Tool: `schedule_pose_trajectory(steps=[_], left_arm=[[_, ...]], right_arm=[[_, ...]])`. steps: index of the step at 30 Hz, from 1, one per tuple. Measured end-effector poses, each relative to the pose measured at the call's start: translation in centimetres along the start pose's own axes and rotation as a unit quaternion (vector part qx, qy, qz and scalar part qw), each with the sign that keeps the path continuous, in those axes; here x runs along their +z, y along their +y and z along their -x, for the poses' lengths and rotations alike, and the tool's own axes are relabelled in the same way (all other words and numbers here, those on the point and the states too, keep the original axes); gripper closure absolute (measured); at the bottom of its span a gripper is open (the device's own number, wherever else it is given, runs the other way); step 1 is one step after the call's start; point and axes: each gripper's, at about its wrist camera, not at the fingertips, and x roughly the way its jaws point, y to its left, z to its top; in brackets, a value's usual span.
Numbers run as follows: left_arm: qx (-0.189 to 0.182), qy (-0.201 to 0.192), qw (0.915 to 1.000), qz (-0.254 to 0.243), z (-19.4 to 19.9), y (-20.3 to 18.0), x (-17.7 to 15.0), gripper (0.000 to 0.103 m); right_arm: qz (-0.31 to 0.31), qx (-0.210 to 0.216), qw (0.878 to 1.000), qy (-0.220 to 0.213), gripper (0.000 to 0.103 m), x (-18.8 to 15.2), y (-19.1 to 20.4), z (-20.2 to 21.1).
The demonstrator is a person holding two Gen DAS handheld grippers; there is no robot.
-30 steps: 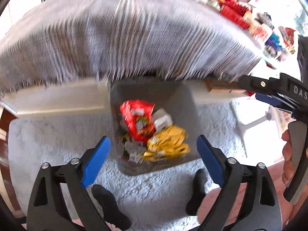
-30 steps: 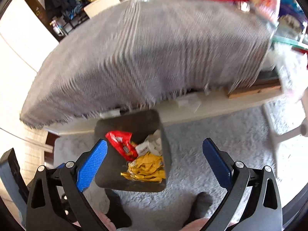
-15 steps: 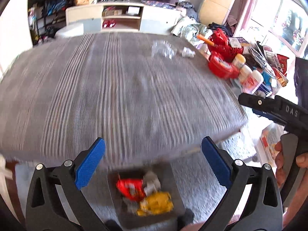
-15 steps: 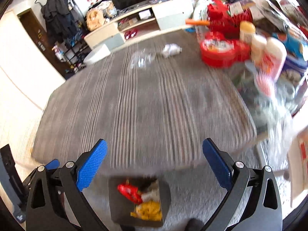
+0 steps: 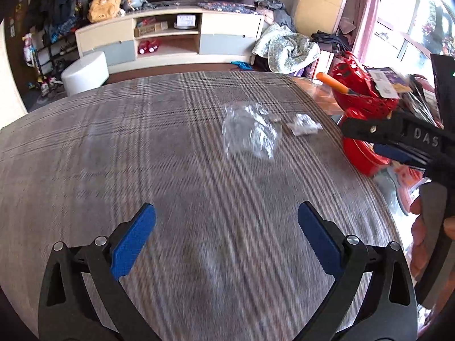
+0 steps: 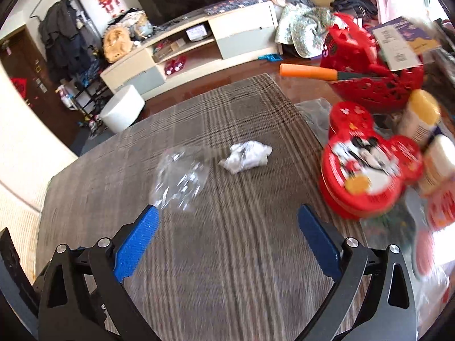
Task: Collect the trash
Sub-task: 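Raise both grippers from the bin back over the table, then grasp the foil wrapper with the right gripper while the left grasps the clear plastic cup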
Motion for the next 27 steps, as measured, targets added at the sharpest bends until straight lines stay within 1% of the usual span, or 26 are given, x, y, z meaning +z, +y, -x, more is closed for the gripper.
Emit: schedule_pose_trajectory(steps=[4,6,7,9,12,16,17,19,22,23,24,25,27], left_arm=[[-0.001,0.008,0.9999,-0.010,-3.2,0.0,2.6,0.008],[0.005,0.007,0.9998,-0.018,-4.6,-0.1,3.4,0.008],[0.006,0.007,0.9997,-0.022,-5.1,-0.1,3.7,0.008],[0.005,0.008,0.9995,-0.029,-6.4,-0.4,4.4,0.008],[0.009,0.011,0.9992,-0.037,-8.0,-0.9,5.3,0.008],[0.009,0.014,0.9990,-0.041,-9.4,-1.6,6.3,0.008],[0.009,0.016,0.9988,-0.045,-9.7,-1.8,6.5,0.008],[0.009,0.023,0.9983,-0.053,-10.4,-2.3,6.6,0.008],[0.006,0.032,0.9977,-0.060,-11.2,-2.7,6.6,0.010],[0.005,0.034,0.9976,-0.060,-11.4,-2.8,6.6,0.013],[0.002,0.038,0.9973,-0.062,-11.7,-2.8,6.5,0.020],[-0.009,0.043,0.9971,-0.062,-11.8,-2.9,6.4,0.023],[-0.022,0.048,0.9968,-0.060,-12.0,-3.0,6.5,0.037]], right_arm=[[-0.018,0.011,0.999,0.024,0.024,2.5,-1.2,-3.8],[-0.028,0.011,0.999,0.030,0.033,3.4,-1.7,-5.3],[-0.028,0.009,0.999,0.036,0.036,3.7,-1.8,-6.0],[-0.025,0.004,0.999,0.043,0.045,4.1,-1.8,-7.2],[-0.028,-0.001,0.999,0.044,0.046,4.6,-2.0,-8.1],[-0.035,-0.001,0.998,0.058,0.046,4.6,-2.2,-9.4],[-0.034,-0.002,0.998,0.061,0.047,4.5,-2.2,-9.6],[-0.030,-0.002,0.997,0.066,0.054,4.4,-2.3,-10.0],[-0.032,0.003,0.997,0.064,0.057,4.4,-2.6,-10.0],[-0.033,0.003,0.997,0.063,0.059,4.4,-2.8,-10.0],[-0.032,0.004,0.998,0.062,0.060,4.4,-2.8,-10.0],[-0.030,0.003,0.998,0.060,0.061,4.4,-2.8,-9.9],[-0.024,0.001,0.998,0.056,0.063,4.3,-2.6,-9.8]])
